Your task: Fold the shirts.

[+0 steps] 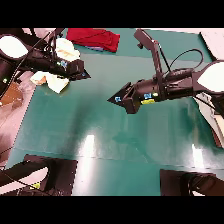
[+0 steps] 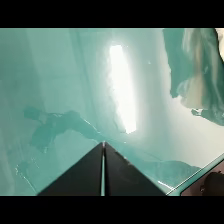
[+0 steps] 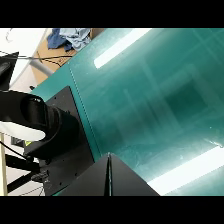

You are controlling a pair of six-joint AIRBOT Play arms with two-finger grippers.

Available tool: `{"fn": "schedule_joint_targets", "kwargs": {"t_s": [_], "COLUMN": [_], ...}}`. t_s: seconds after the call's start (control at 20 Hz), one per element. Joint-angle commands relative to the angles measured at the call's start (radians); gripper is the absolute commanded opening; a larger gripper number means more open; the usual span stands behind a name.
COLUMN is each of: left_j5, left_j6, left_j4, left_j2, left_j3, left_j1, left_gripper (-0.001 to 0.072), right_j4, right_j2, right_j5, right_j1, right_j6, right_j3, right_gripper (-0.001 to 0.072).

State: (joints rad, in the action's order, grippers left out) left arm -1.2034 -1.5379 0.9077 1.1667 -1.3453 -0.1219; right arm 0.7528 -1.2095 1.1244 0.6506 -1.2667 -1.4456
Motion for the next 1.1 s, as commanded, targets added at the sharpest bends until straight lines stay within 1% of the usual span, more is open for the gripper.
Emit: {"fn": "schedule_joint_targets", "kwargs": {"t_s": [0.0,0.8,1.05], "left_j5": [0.000,0.000,0.022], "left_j6": [0.001,0.000,0.000], "left_j4": [0.000,0.000,-0.019], "left_j2": [0.000,0.000,0.000], "left_j3": [-0.001,-0.001,-0.001], "left_j1": [0.000,0.000,0.000], "left_gripper": [0.0025,0.0024,0.0024], "right_j4": [0.000,0.000,-0.001], "right_j2": [0.000,0.000,0.000], "right_j5": [0.000,0.000,0.000], "right_j1": [0.001,0.001,0.001], "right_j6": [0.000,0.000,0.000], "right_j3": [-0.001,-0.001,-0.001], "right_gripper": [0.0022,0.0022,0.0022]}}
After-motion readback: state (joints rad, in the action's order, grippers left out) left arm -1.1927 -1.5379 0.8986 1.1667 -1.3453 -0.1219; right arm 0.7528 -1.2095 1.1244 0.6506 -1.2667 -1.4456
